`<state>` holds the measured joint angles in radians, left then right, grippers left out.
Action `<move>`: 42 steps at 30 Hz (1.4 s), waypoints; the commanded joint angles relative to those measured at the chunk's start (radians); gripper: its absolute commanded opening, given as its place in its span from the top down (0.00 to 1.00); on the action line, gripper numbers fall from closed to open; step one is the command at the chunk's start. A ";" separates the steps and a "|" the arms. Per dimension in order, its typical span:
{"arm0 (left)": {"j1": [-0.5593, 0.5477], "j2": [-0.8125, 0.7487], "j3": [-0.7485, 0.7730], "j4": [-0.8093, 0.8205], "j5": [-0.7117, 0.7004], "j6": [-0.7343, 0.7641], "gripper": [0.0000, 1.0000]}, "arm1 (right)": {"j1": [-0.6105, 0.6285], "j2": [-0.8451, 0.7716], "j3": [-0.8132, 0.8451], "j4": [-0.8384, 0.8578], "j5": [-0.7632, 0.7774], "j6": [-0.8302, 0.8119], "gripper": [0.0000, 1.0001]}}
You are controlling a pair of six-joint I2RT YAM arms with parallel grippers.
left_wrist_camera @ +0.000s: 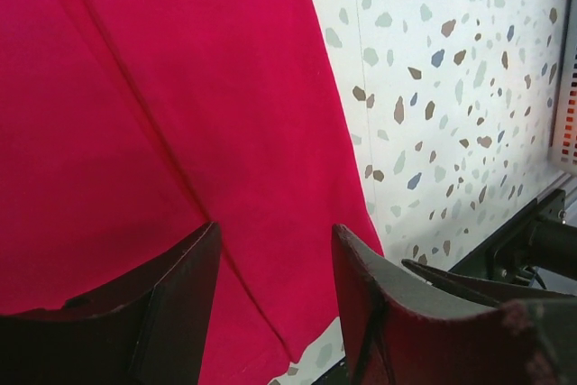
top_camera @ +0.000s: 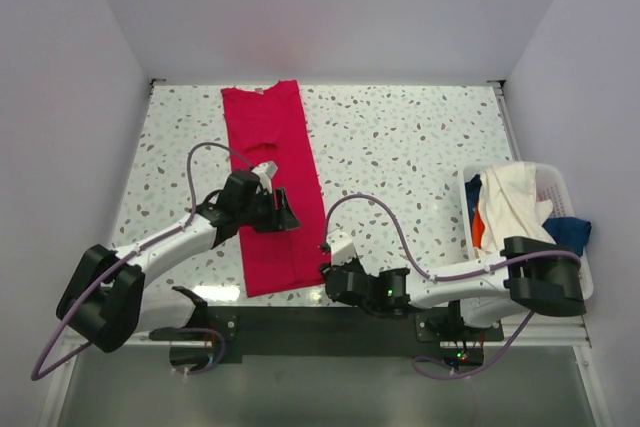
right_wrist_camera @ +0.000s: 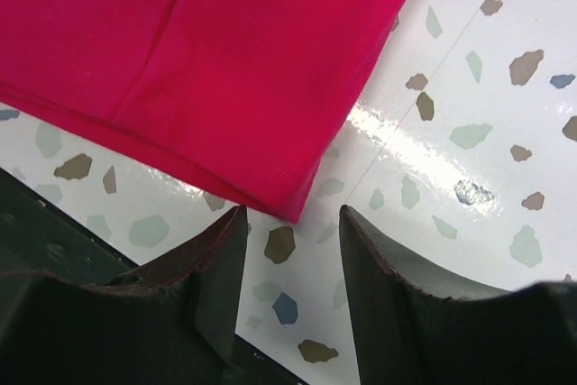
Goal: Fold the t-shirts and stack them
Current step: Fold the tshirt
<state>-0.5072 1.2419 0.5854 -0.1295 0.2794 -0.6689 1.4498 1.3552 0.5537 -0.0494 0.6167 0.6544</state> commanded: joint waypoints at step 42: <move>-0.129 0.103 0.085 0.005 -0.011 0.003 0.49 | 0.061 0.076 -0.067 0.258 0.199 0.050 0.51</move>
<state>-0.6250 1.3430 0.6323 -0.1387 0.2783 -0.6697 1.5055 1.4113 0.4820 0.1326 0.7353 0.6884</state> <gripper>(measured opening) 0.513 0.488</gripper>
